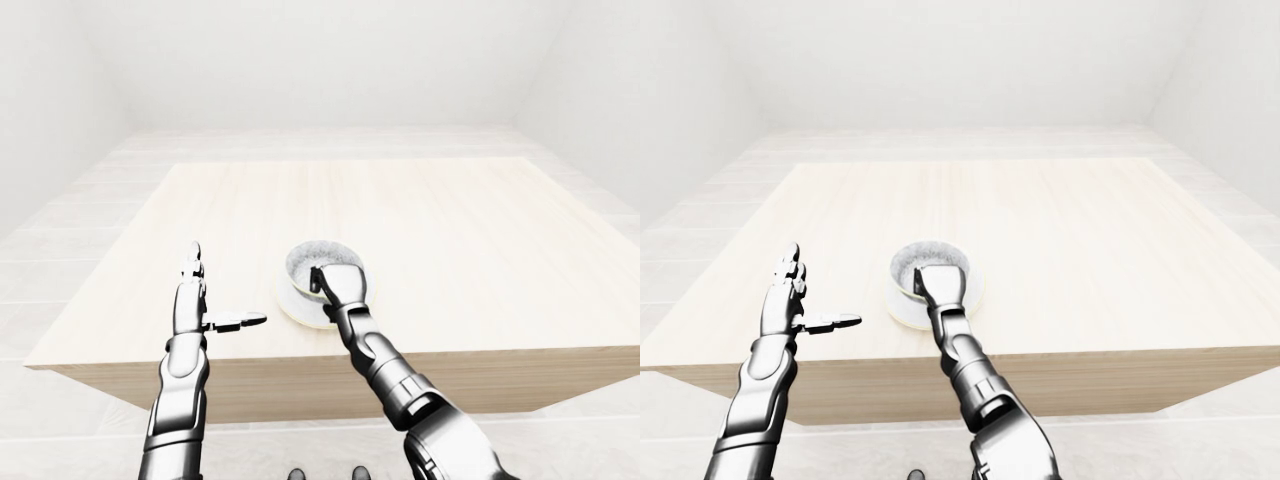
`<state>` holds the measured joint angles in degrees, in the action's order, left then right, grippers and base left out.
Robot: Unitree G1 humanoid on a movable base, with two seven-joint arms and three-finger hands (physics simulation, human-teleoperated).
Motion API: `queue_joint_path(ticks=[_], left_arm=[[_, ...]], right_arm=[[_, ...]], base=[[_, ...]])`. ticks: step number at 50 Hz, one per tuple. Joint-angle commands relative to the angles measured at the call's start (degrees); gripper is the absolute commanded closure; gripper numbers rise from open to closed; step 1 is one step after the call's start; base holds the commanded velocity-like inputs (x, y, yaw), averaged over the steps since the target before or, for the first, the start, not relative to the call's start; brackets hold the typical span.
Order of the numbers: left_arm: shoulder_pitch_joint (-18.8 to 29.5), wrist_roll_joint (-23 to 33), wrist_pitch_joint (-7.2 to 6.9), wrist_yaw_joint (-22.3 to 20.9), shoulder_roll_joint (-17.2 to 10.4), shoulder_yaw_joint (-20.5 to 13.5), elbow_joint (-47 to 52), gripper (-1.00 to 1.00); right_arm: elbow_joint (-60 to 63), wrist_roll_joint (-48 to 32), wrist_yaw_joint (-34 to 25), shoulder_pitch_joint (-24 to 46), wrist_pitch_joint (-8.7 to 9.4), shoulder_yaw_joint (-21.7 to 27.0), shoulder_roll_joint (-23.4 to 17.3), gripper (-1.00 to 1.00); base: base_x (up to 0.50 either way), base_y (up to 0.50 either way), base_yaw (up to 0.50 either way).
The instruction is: Put the bowl on the plate.
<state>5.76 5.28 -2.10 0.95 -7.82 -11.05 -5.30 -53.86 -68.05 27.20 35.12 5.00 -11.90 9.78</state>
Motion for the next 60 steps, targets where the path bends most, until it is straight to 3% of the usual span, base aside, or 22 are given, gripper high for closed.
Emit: queue_joint_path(ticks=[1, 8, 29, 45, 51, 60], left_arm=[[0.16, -0.07, 0.44, 0.12, -0.11, 0.02, -0.73, -1.0], [0.22, -0.15, 0.42, 0.12, -0.19, -0.04, -0.85, -1.0], [0.49, 0.08, 1.02, 0.43, -0.13, 0.27, -1.93, -1.0], [0.31, 0.06, 0.28, 0.39, -0.13, 0.26, -0.92, -1.0], [0.3, 0.11, 0.17, 0.36, -0.08, 0.3, -0.72, -1.0], [0.33, 0.09, -0.58, 0.32, -0.08, 0.24, 0.14, -1.0]], right_arm=[[-0.96, 0.74, 0.67, 0.43, 0.0, 0.27, 0.0, 0.54], [-0.6, 0.77, 0.41, 0.32, 0.0, 0.2, 0.0, 0.36], [-1.7, 1.11, 0.9, 0.57, 0.0, 0.37, -0.23, 0.18], [-0.92, 0.9, 0.46, 0.21, 0.0, 0.14, -0.25, 0.15], [0.6, 0.55, -0.35, -0.26, 0.0, -0.05, -0.28, 0.0], [2.12, 0.05, -1.31, -0.7, 0.0, -0.1, -0.39, -0.05]], base=[[0.0, 0.0, 0.0], [0.0, 0.0, 0.0], [0.0, 0.0, 0.0], [0.0, 0.0, 0.0], [0.0, 0.0, 0.0], [0.0, 0.0, 0.0]])
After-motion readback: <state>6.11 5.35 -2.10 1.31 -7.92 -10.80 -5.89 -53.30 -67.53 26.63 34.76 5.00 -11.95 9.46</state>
